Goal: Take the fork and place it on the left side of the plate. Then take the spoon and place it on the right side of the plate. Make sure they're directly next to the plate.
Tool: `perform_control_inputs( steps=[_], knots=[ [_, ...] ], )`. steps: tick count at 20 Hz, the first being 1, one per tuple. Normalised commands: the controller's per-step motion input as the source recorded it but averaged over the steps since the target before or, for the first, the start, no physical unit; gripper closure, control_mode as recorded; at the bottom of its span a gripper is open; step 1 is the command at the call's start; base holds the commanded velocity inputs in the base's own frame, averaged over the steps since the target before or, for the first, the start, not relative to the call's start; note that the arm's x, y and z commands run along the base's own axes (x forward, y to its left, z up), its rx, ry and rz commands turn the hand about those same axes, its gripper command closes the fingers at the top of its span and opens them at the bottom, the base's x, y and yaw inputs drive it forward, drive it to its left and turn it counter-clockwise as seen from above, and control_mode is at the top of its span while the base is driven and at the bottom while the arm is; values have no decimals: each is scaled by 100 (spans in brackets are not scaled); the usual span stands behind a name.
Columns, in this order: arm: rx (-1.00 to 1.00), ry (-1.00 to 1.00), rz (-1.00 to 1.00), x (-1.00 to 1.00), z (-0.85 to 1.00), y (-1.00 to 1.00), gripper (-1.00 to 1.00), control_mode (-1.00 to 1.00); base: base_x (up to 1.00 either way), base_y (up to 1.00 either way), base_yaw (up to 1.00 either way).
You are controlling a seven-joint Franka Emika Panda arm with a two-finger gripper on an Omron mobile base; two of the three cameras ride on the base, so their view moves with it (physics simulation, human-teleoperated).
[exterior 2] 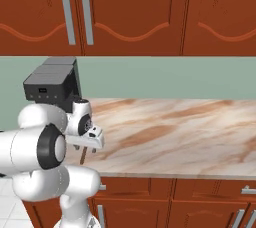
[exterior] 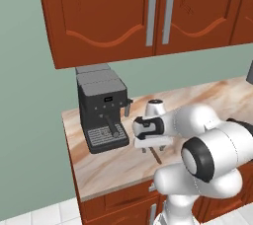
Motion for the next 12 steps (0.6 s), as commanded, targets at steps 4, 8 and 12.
perform_control_inputs(
  steps=[4, 8, 12],
  knots=[
    [0, -2, 0, 0, -60, 0, 100, -100, 0, 0, 0],
    [0, 0, 0, -12, -59, -1, 100, -100, 0, 0, 0],
    [4, -11, 4, -15, -63, -1, 100, -100, 0, 0, 0]
  ],
)
